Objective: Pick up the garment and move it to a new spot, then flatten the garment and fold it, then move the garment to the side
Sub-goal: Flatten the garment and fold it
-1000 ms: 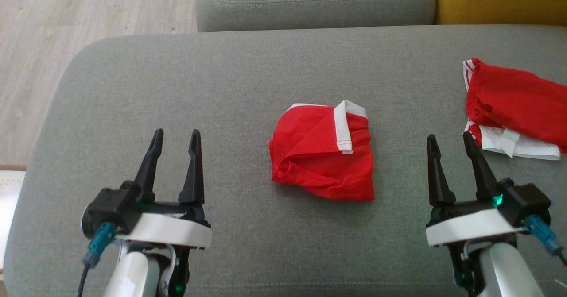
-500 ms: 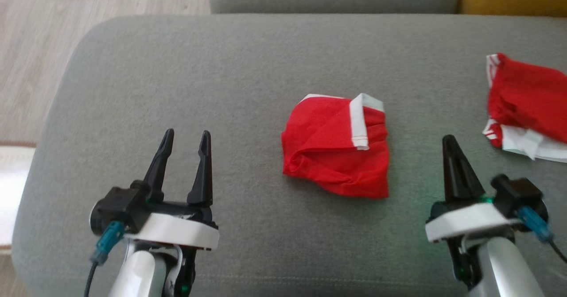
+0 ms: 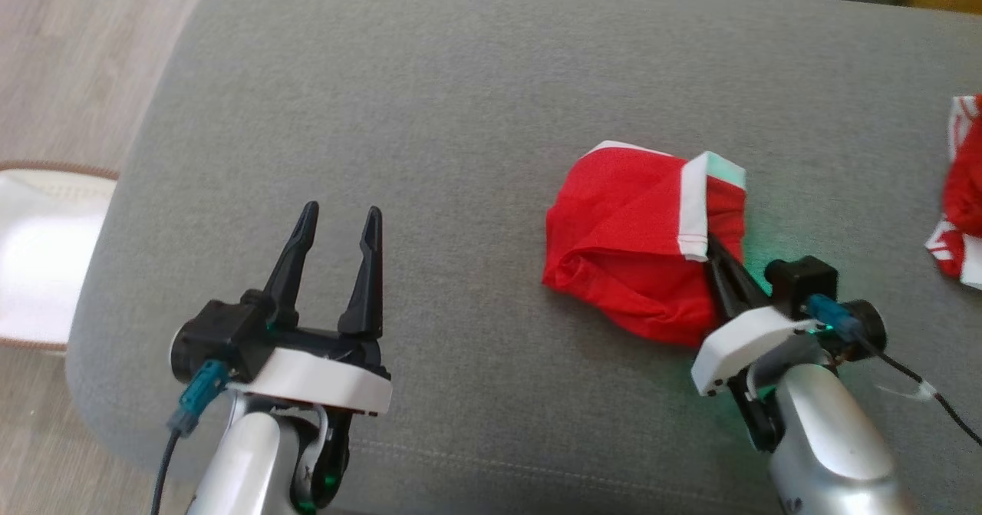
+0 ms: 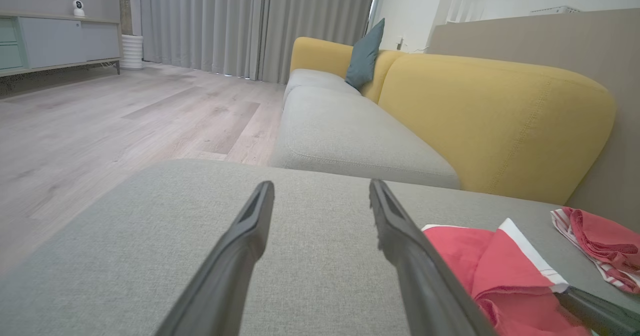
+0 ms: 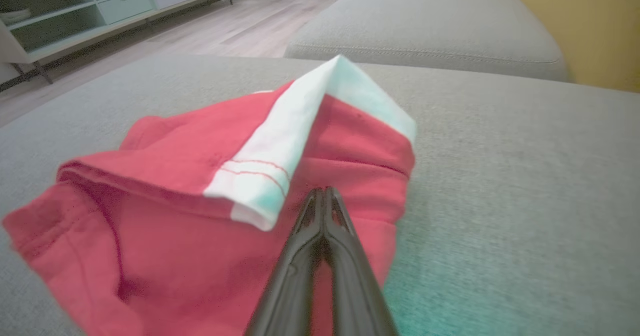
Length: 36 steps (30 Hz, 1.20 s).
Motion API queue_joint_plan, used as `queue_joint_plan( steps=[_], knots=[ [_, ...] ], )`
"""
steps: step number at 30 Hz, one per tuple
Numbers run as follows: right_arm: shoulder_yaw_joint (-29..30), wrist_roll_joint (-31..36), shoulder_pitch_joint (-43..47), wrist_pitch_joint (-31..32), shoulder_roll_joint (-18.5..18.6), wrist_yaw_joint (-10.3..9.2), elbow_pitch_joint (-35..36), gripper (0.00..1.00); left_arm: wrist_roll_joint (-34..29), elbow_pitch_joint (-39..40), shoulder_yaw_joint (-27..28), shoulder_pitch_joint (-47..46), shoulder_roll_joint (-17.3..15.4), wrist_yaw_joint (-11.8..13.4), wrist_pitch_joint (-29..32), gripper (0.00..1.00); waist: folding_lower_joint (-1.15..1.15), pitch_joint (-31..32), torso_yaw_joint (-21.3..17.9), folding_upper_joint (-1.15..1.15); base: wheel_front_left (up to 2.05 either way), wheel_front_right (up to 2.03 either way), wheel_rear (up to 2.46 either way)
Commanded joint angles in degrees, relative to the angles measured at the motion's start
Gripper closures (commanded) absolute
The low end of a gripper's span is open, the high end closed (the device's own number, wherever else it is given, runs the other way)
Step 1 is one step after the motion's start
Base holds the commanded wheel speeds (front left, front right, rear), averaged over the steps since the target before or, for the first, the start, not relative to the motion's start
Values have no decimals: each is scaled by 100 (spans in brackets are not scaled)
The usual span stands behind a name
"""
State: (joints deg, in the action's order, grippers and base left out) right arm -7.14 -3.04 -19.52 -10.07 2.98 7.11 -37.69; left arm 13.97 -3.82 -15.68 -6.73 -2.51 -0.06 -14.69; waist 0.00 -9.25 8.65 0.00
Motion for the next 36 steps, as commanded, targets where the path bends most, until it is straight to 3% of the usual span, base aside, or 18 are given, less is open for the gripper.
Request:
queue_joint_plan(
  steps=[1,11,21,28,36],
  knots=[
    [-237,39,-277,-32,-11,37,5,100,35,162,149,-258,-37,-20,-30,0,0,-64,103,0,0,0,0],
    [-803,-315,-1048,-240,-11,37,-261,100,97,120,85,-328,-37,11,-30,0,0,-141,272,0,0,0,0],
    [-969,-216,-1800,-90,-11,37,-692,100,232,89,-17,-411,-37,79,-30,0,0,-223,475,0,0,0,0],
    [-811,-288,-1507,-234,-11,37,-757,100,256,142,68,-396,-37,124,-31,0,0,-288,375,0,0,0,0],
    [-1135,-435,-1320,-47,-11,37,-1176,100,213,122,74,-546,-37,64,-31,0,0,-424,188,0,0,0,0]
  ],
)
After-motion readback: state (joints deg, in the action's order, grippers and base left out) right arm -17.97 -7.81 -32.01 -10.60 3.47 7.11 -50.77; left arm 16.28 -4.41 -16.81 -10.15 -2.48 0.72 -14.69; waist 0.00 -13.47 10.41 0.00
